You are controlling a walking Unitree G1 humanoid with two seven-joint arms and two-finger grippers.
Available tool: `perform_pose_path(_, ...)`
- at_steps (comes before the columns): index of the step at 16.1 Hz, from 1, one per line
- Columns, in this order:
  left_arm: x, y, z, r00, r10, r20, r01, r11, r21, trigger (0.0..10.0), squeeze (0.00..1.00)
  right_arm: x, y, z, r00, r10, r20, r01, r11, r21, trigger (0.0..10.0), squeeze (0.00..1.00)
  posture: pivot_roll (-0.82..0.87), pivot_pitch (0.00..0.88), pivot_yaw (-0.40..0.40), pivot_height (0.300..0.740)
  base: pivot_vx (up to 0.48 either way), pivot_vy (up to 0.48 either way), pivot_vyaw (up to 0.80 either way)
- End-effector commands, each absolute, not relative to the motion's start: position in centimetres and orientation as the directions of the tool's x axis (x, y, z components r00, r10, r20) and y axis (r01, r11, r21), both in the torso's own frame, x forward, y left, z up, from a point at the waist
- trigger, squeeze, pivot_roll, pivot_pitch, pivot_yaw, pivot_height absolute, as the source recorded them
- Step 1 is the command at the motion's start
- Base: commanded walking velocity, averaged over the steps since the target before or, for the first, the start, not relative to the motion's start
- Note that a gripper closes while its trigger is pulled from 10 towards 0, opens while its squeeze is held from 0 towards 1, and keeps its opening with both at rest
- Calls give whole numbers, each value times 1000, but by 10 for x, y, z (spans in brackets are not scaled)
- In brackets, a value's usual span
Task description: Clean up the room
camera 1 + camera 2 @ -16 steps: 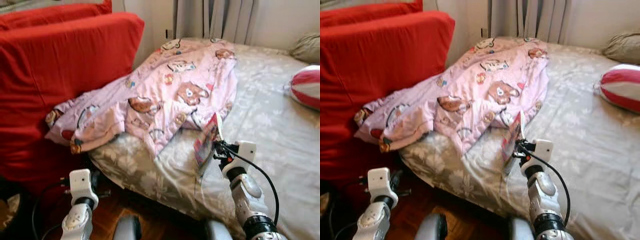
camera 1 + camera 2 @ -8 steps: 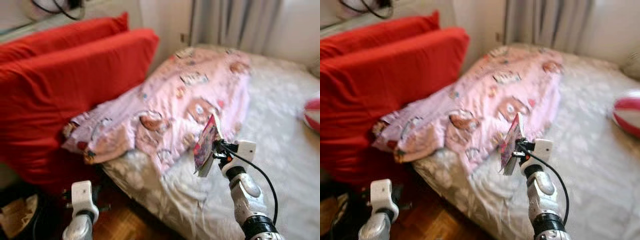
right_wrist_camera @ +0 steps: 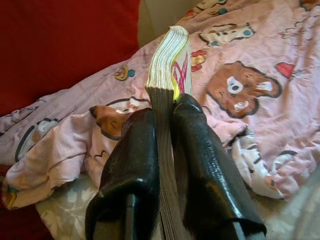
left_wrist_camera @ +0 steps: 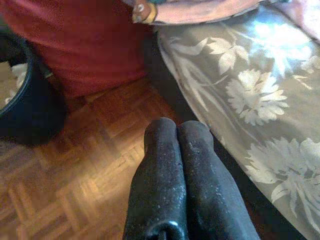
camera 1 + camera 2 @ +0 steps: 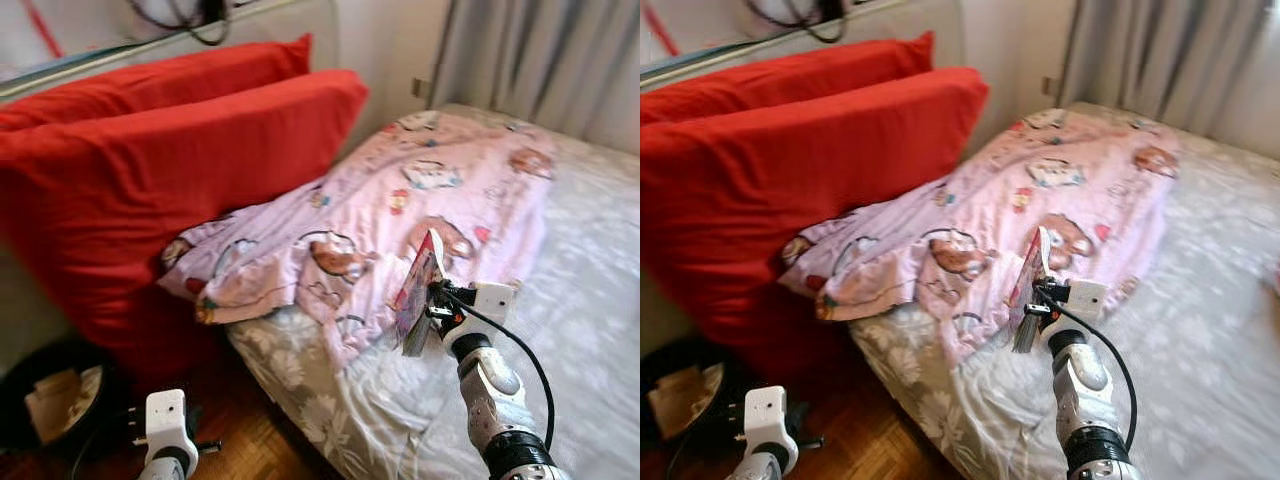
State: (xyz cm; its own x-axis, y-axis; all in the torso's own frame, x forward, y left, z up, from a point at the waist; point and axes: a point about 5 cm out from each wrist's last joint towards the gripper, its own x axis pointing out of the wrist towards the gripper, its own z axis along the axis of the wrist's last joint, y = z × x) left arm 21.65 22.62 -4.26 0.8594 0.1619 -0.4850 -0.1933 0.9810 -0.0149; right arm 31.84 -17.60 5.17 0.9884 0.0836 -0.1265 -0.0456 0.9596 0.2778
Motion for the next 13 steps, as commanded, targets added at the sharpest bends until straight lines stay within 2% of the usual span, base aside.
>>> perform_pose_path(1,215,228,-44,850,172,-497,-205,979,-11,10000,0,322,-175,58,992,83,-92,-55,962,267,10000,0,80,0,7,740,0,0,0)
perform_pose_path(4,211,225,-49,832,163,-531,-196,981,-5,10000,0,321,-177,56,991,70,-112,-37,963,268,10000,0,78,0,9,740,0,0,0)
perform_pose_path(12,207,225,-53,816,162,-555,-186,982,13,10000,0,320,-172,53,989,73,-128,-39,968,248,10000,0,86,0,6,740,0,0,-732)
perform_pose_path(13,209,224,-52,820,156,-550,-173,985,22,10000,0,320,-172,52,989,74,-130,-40,968,247,10000,0,90,0,5,740,0,-480,-731)
